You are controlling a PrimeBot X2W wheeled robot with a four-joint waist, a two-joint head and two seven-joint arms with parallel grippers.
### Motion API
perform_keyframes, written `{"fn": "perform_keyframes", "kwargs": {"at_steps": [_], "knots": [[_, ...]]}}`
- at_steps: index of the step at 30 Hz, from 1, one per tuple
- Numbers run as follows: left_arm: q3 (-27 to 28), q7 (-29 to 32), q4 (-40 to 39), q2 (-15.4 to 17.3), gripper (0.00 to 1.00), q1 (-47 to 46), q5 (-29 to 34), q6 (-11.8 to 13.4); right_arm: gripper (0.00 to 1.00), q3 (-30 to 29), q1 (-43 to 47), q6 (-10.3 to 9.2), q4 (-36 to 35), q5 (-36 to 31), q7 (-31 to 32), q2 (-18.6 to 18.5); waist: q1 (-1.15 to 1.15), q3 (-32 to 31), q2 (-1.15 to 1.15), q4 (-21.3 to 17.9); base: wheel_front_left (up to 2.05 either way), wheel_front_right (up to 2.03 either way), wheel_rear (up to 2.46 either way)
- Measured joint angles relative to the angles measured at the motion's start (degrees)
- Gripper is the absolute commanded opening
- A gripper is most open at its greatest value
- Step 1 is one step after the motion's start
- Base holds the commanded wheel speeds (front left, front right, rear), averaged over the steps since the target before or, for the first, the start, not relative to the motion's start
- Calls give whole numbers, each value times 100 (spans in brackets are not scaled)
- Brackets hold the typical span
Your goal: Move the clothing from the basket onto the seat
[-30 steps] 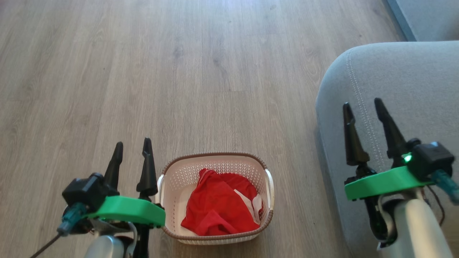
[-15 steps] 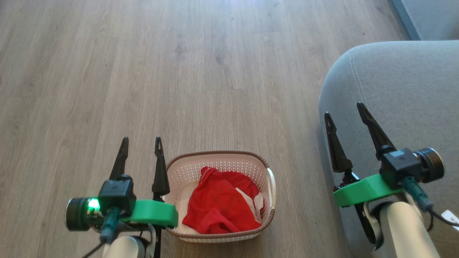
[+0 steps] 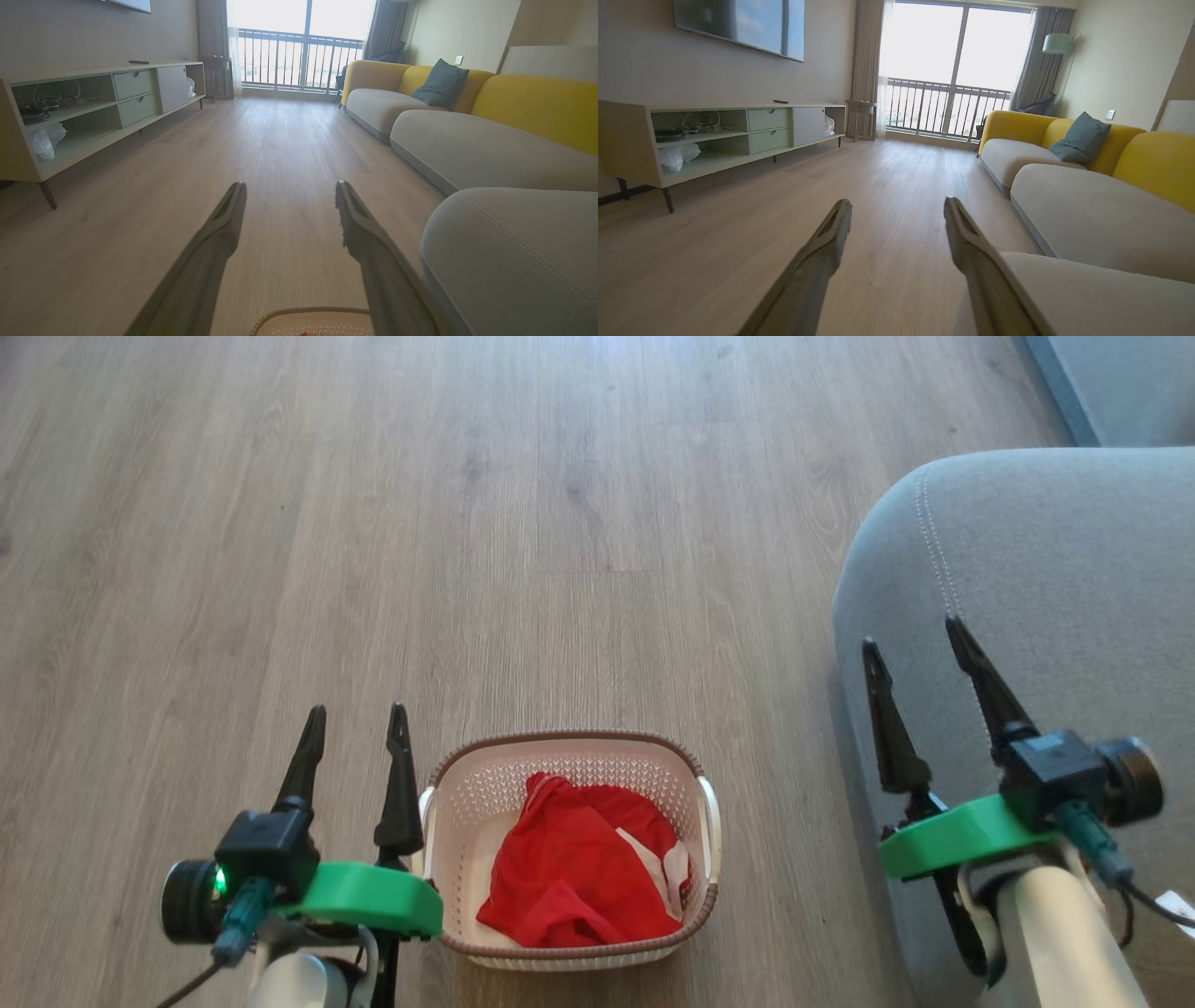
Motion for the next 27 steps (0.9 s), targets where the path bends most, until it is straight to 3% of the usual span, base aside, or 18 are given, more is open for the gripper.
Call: {"fn": "perform_keyframes", "kwargs": {"at_steps": [6,13,27], "knots": [[-57,1,338,-3,100,3,178,-10,100,46,30,0,802,420,1,-1,0,-36,0,7,0,0,0],[-181,1,756,-5,100,12,-45,-185,100,280,23,0,1340,215,1,-1,0,-47,0,4,0,0,0],[-163,1,866,-5,100,12,-147,-221,100,221,6,0,1438,339,1,-1,0,17,0,-17,0,0,0]]}}
